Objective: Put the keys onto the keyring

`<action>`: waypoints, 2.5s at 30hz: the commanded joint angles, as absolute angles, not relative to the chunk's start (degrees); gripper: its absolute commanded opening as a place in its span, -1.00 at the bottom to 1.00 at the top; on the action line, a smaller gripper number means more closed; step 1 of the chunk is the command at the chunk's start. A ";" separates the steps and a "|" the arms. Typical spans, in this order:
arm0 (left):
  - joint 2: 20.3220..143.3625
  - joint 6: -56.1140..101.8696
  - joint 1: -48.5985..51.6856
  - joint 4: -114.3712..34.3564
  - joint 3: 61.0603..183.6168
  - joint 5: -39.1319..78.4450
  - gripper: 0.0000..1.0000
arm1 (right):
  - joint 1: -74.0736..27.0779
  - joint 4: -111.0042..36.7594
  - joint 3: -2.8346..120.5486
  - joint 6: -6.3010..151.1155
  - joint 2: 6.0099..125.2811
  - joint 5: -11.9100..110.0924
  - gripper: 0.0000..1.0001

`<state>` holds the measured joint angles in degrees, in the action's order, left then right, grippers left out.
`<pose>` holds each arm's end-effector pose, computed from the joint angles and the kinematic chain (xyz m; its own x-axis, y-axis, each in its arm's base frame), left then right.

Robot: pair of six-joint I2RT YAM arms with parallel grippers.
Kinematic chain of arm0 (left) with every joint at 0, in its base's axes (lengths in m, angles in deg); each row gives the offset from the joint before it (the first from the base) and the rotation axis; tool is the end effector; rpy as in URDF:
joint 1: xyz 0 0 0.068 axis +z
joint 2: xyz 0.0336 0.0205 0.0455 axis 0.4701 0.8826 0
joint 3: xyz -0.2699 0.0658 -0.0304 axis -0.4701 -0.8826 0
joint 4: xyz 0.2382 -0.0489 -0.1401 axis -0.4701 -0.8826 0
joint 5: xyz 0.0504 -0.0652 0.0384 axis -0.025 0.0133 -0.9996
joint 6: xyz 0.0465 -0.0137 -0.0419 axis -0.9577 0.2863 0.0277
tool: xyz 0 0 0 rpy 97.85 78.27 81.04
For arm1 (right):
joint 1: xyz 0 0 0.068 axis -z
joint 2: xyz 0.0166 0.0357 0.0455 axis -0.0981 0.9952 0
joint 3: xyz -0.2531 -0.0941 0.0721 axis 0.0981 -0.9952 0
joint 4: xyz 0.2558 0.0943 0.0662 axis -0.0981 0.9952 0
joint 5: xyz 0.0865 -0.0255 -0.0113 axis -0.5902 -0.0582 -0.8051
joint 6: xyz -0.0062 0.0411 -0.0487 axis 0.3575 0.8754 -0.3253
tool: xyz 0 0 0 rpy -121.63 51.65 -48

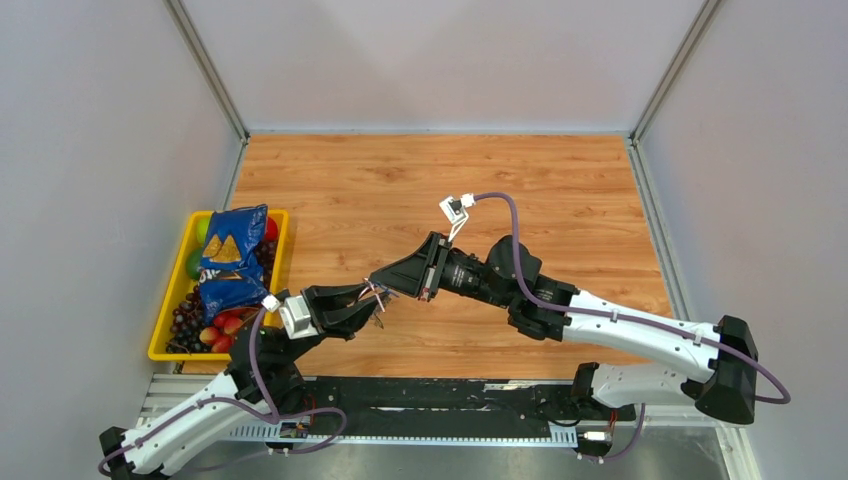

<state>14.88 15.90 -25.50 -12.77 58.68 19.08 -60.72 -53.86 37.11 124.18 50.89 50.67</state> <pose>0.0688 -0.1042 0.2740 0.2214 -0.4333 -0.8736 0.8869 0.4619 -0.0043 0.1181 0.2827 0.3710 -0.8000 0.2888 -0.5260 -0.5189 0.1071 0.8481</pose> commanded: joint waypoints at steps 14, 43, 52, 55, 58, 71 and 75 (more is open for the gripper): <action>16.80 16.13 -25.64 -15.55 60.98 17.49 -0.99 | -60.75 -55.66 35.35 122.13 43.11 51.63 -1.00; 32.75 18.79 -25.57 -15.30 67.58 6.89 -0.99 | -60.73 -37.95 15.07 118.25 18.73 64.81 -0.20; 43.07 17.56 -25.58 -13.71 69.29 -3.59 -0.99 | -60.81 -32.36 10.69 118.35 11.94 66.32 -0.18; 48.44 16.22 -25.59 -13.89 70.45 -11.03 -0.99 | -60.75 -31.67 9.77 117.82 10.13 66.39 -0.17; 53.51 14.13 -25.57 -13.21 72.10 -19.20 -0.99 | -60.73 -31.09 9.42 117.05 8.38 66.07 -0.17; 87.60 10.52 -25.70 -16.41 87.04 -30.84 -0.99 | -60.74 -25.52 8.19 115.61 0.84 66.63 -0.16; 96.09 12.87 -26.10 -16.87 91.60 -29.04 -0.99 | -60.81 -22.89 8.56 115.21 -1.81 67.75 -0.15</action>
